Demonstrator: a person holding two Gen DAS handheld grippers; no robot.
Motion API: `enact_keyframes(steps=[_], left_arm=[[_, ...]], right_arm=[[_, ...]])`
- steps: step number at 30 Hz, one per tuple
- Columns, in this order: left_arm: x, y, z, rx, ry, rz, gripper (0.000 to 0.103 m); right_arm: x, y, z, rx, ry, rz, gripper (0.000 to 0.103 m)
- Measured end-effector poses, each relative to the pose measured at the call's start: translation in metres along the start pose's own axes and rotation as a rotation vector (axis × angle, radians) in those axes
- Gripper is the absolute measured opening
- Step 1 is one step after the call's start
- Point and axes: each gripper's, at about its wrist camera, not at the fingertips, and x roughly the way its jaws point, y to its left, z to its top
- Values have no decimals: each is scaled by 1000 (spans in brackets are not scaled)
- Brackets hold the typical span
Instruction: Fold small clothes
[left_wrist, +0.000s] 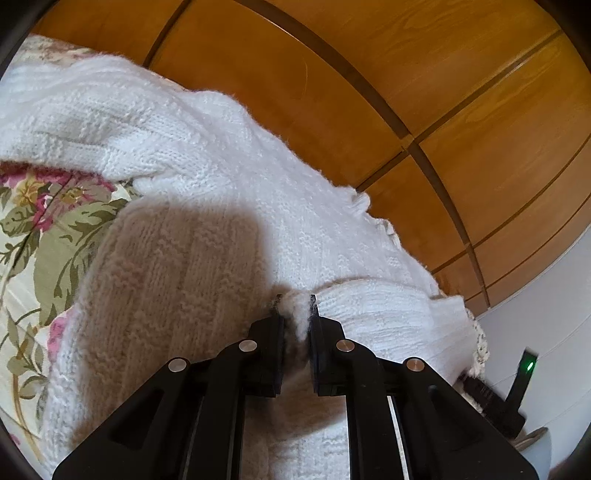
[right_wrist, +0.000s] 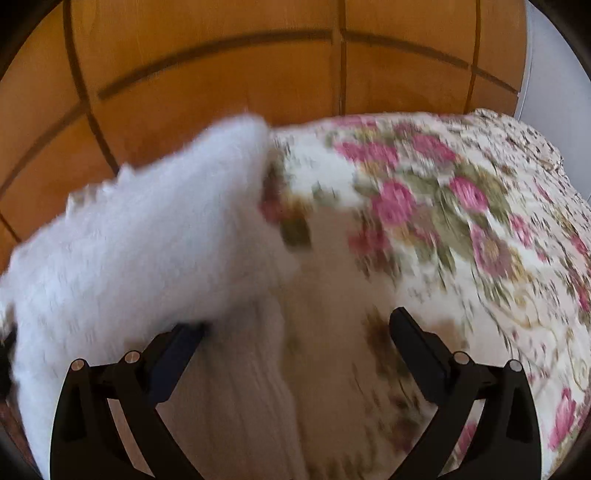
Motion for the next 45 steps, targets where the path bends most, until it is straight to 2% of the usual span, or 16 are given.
enact_keyframes(steps=[3, 4, 5, 8, 9, 16, 20, 22, 25, 28, 31, 34, 38, 40, 42, 45], left_arm=[[3, -1, -1, 6, 0, 5, 10], [4, -2, -1, 7, 0, 5, 10], [4, -3, -1, 9, 1, 6, 10], [6, -1, 0, 17, 16, 4, 10], [5, -1, 0, 18, 17, 6, 10], [1, -25, 17, 74, 38, 55, 8], [-17, -52, 43, 152, -65, 35, 7], [-20, -59, 55, 185, -107, 58, 7], [4, -56, 59, 211, -53, 141, 7], [30, -39, 42, 219, 48, 210, 7], [25, -21, 27, 190, 18, 170, 11], [14, -11, 25, 149, 9, 145, 18], [-4, -11, 10, 170, -7, 159, 33], [-12, -15, 2, 187, -10, 172, 45], [-19, -20, -4, 209, -12, 173, 67], [-27, -22, -9, 213, -40, 192, 80]], right_arm=[[-5, -2, 14, 28, -86, -72, 93], [-9, -7, 17, 50, -108, -141, 78], [-10, -13, 19, 75, -107, -204, 77], [6, -34, 5, 146, -1, -253, 76], [12, -36, -1, 146, 23, -254, 76], [9, -31, -7, 112, -19, -310, 87], [6, -27, -7, 116, -28, -332, 92], [4, -24, -8, 109, -35, -364, 94], [5, -19, -7, 85, -38, -402, 96], [6, -18, -7, 79, -37, -408, 96], [7, -18, -7, 83, -35, -403, 97], [7, -18, -7, 81, -34, -405, 97], [4, -21, -8, 95, -38, -388, 101], [-3, -26, -10, 114, -34, -350, 101], [-16, -32, -16, 122, -31, -349, 101], [-45, -46, -28, 186, -99, -363, 101]])
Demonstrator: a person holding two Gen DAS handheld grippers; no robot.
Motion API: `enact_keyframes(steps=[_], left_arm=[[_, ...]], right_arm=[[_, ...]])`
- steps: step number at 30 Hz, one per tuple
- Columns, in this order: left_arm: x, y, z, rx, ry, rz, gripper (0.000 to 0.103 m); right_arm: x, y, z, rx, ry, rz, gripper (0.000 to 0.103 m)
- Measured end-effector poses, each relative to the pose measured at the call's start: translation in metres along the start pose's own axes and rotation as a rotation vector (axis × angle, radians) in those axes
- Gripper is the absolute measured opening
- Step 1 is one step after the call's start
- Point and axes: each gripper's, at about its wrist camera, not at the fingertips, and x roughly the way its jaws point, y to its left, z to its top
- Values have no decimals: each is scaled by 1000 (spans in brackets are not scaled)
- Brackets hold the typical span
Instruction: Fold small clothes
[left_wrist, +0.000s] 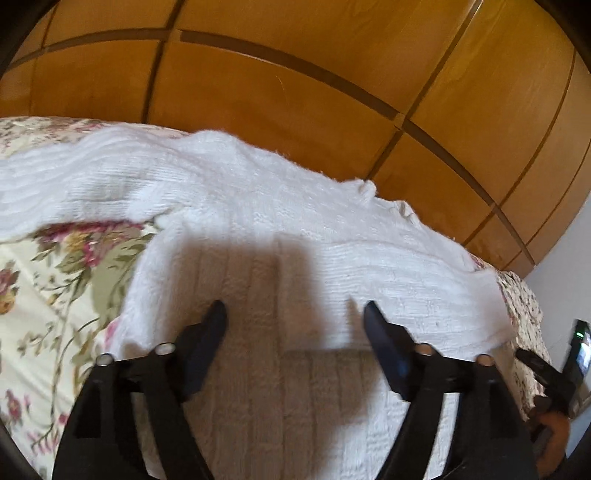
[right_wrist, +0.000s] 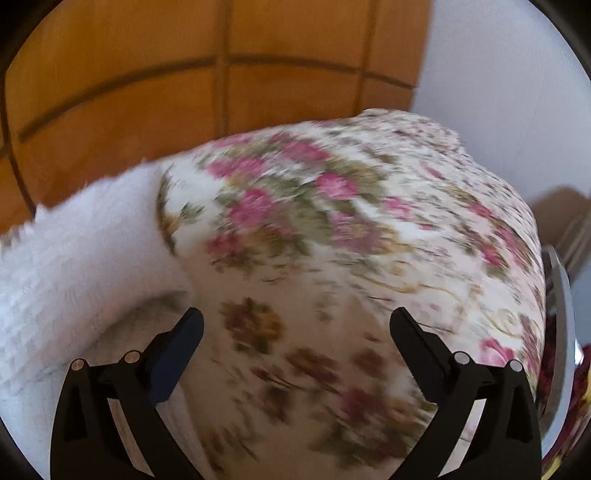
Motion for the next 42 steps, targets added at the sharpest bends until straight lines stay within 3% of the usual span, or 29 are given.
enact_keyframes(steps=[3, 5, 9, 12, 15, 19, 24, 27, 33, 36, 39, 42], left_arm=[[-1, 4, -1, -27, -1, 18, 80], [-1, 3, -1, -24, 11, 26, 82], [-8, 2, -5, -22, 26, 28, 88], [-19, 14, -7, -68, 32, 8, 88], [-38, 36, -4, -139, 2, 4, 88], [-58, 76, 9, -232, -60, 67, 88], [-79, 136, 23, -403, -128, 153, 88], [-93, 171, 25, -516, -185, 171, 88], [-110, 227, 19, -697, -245, 156, 60], [-116, 250, 13, -787, -289, 105, 58], [-117, 258, 17, -798, -312, 116, 57], [-113, 268, 25, -812, -321, 131, 57]], right_arm=[[-21, -5, 7, 44, -96, 54, 101], [-25, 20, 15, -42, -119, 130, 101], [-12, 67, 11, -181, -101, 215, 101], [12, 92, 1, -278, -15, 171, 101], [23, 95, 1, -285, 38, 182, 101], [24, 88, -3, -261, 37, 202, 101], [-5, 80, -7, -245, -61, 191, 101], [-27, 73, -14, -251, -84, 245, 101], [-24, 75, -27, -266, -42, 270, 101], [-6, 75, -27, -248, 32, 267, 101], [6, 71, -26, -224, 90, 287, 101], [5, 72, -29, -232, 84, 276, 101]])
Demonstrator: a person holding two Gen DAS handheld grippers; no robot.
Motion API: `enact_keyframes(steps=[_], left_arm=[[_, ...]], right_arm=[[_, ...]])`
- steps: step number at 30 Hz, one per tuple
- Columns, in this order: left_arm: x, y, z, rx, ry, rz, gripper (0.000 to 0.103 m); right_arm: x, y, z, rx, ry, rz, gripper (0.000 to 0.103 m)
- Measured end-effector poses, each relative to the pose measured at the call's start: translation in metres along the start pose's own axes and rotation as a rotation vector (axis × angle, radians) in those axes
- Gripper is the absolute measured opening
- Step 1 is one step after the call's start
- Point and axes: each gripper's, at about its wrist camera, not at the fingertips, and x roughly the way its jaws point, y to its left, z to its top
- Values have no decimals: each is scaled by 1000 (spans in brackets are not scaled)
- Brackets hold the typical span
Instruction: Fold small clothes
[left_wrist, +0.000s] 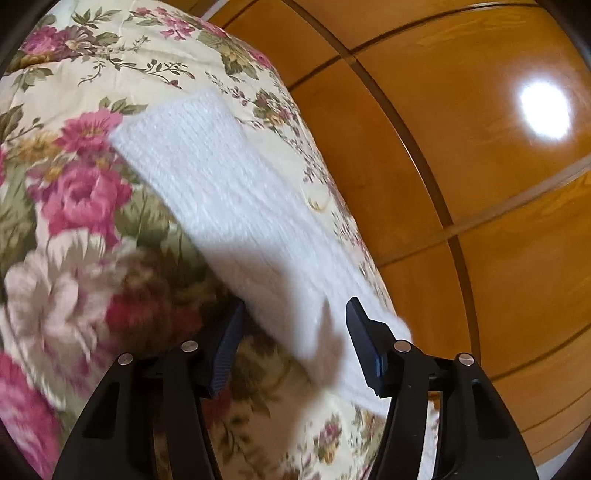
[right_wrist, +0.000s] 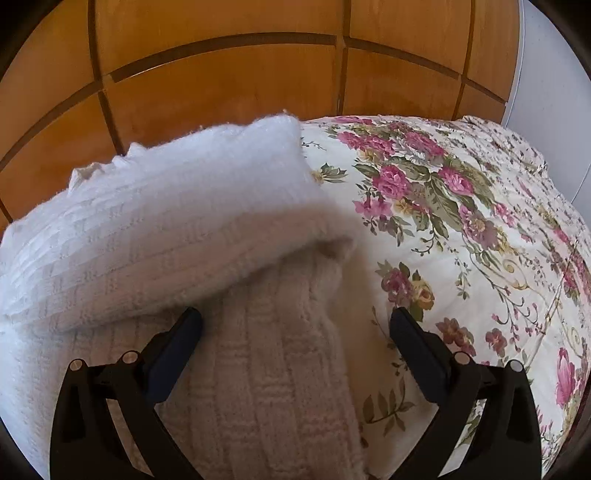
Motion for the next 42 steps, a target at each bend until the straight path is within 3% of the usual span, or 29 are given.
enact_keyframes(steps=[2, 6, 9, 13, 16, 19, 23, 26, 31, 34, 42], left_arm=[[6, 0, 9, -22, -6, 7, 53], [17, 6, 29, -53, 38, 26, 9], [7, 3, 41, -33, 7, 27, 6], [-13, -12, 49, 33, -48, -30, 5], [-8, -13, 51, 65, -25, 24, 5], [-2, -10, 47, 12, -11, 34, 5], [-5, -30, 36, 9, -48, 46, 5], [-21, -64, 22, 126, -114, 15, 5], [-34, -152, -27, 445, -143, -94, 5], [-34, -197, -68, 594, -111, -158, 5], [-3, -262, -165, 836, 30, -199, 6]], right_arm=[[1, 1, 0, -6, 2, -8, 101], [2, 3, -2, -14, 3, -21, 101], [2, 3, -1, -14, 3, -21, 101], [2, 4, -2, -18, 2, -26, 101], [2, 4, -2, -22, 0, -31, 101], [2, 4, -3, -20, 0, -28, 101], [2, 5, -2, -23, 2, -31, 101], [1, 4, -3, -20, -3, -30, 101], [-9, 7, -5, -16, -67, -87, 101], [-10, 8, -6, -19, -68, -108, 101], [-12, -6, -6, 55, -66, -110, 101]])
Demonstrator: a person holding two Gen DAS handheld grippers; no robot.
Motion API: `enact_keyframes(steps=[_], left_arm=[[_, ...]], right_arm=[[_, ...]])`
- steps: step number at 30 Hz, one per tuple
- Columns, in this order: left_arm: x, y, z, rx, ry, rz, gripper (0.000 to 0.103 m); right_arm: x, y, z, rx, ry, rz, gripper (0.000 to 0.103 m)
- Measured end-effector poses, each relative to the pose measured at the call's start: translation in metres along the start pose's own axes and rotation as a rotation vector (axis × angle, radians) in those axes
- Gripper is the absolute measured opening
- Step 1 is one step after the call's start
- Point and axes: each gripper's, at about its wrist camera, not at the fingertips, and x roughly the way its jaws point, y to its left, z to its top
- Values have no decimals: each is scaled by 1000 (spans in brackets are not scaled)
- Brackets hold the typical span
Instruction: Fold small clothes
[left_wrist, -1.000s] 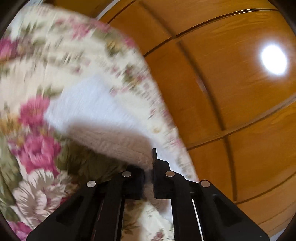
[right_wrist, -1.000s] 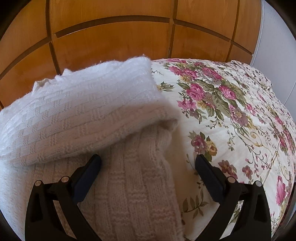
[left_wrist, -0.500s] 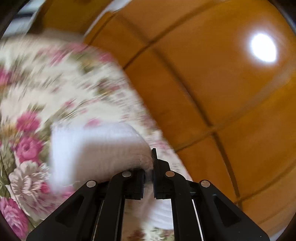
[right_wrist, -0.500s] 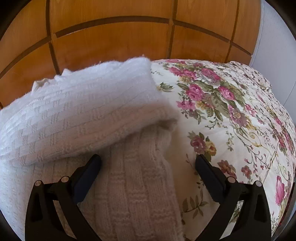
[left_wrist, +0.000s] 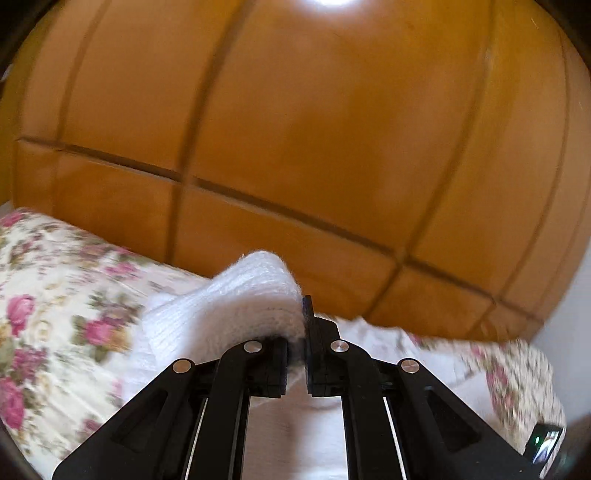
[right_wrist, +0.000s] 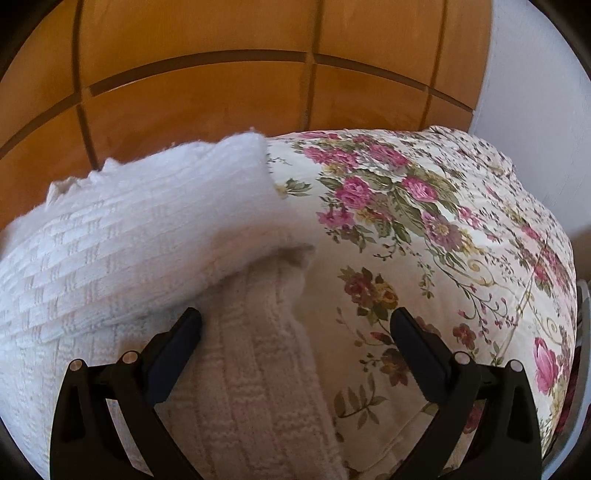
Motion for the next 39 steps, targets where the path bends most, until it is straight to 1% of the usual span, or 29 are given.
enact_keyframes(steps=[3, 9, 11, 14, 17, 20, 22, 23, 24, 26, 30, 33, 35, 36, 38, 39], left_arm=[[20, -37, -18, 69, 64, -21, 5], [47, -92, -54, 181, 165, -50, 6], [56, -116, -65, 242, 189, -62, 5], [69, -144, -82, 331, 226, -61, 5], [81, -167, -104, 411, 280, -74, 5], [90, -178, -123, 446, 328, -72, 7], [92, -181, -129, 445, 355, -86, 21], [89, -181, -131, 434, 360, -119, 39], [85, -181, -132, 422, 360, -164, 60], [73, -182, -133, 416, 354, -239, 74], [53, -180, -140, 460, 339, -287, 74], [36, -158, -140, 415, 311, -310, 74], [25, -135, -135, 352, 275, -293, 74], [19, -116, -130, 297, 250, -272, 74], [12, -90, -123, 221, 212, -222, 74], [8, -71, -118, 166, 175, -169, 74]], right_arm=[[0, -5, 0, 27, 7, 9, 101], [0, -5, 0, 36, 8, 10, 101], [0, -6, -1, 40, 7, 13, 101], [2, -8, 0, 47, 12, 21, 101], [2, -9, 0, 55, 14, 27, 101], [3, -9, 0, 57, 17, 28, 101], [3, -9, 0, 58, 17, 29, 101], [4, -9, 0, 59, 17, 29, 101], [4, -10, 0, 60, 17, 30, 101], [4, -10, 0, 60, 18, 30, 101], [4, -11, 0, 61, 17, 33, 101], [3, -11, 0, 65, 16, 34, 101], [4, -11, 0, 67, 16, 34, 101], [3, -11, 0, 65, 15, 32, 101], [3, -10, 0, 62, 13, 27, 101], [2, -10, 0, 61, 9, 26, 101]])
